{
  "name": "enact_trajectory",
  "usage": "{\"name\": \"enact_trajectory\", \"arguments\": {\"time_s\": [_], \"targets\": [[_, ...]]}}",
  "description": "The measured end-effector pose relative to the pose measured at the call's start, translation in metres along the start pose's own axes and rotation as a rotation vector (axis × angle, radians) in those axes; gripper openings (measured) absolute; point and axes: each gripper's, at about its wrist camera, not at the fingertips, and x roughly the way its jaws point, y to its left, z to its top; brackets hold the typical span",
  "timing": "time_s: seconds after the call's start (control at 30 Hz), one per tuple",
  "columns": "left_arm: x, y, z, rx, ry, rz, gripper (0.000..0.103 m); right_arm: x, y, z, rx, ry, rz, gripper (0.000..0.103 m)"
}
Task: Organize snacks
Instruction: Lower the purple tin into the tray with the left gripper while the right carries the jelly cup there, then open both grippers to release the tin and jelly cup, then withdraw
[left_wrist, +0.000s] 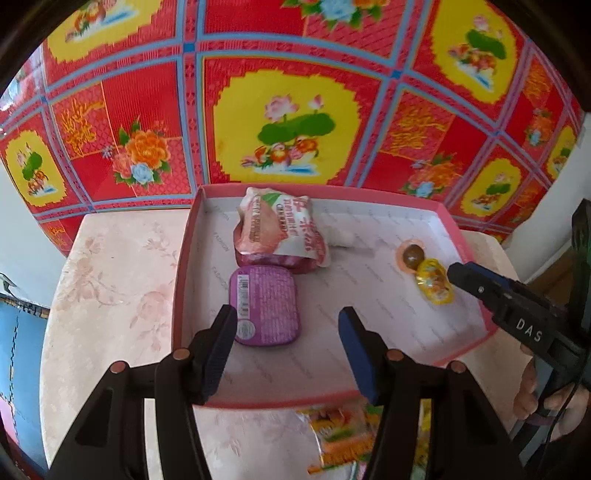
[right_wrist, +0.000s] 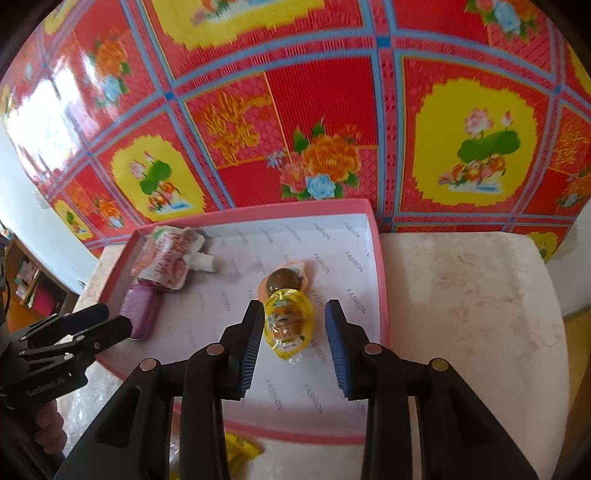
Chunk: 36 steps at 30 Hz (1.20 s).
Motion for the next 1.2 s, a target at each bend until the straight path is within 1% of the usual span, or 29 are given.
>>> {"name": "enact_trajectory", "arguments": {"time_s": [0.23, 0.57, 0.73, 0.97, 1.2], "targets": [[-0.018, -0.002, -0.013, -0.002, 0.002, -0.021, 0.06, -0.028, 0.005, -0.014, 0.011, -0.017, 0.007, 0.035], [-0.027, -0.02, -0.031, 0.0, 0.026, -0.042, 0.06, -0.065, 0.02, -0.034, -0.014, -0.023, 0.01, 0.035], [-0.029, -0.022, -0.04, 0.007, 0.045, -0.036, 0.06, -0.07, 0.024, -0.047, -0.009, -0.017, 0.017, 0.035], [-0.021, -0.023, -0.052, 0.012, 0.083, -0.031, 0.06, -0.073, 0.028, -0.066, -0.005, -0.004, 0.036, 0.036], [-0.01, -0.024, -0.057, 0.004, 0.114, -0.02, 0.06, -0.077, 0.026, -0.078, 0.006, 0.012, 0.039, 0.036]]}}
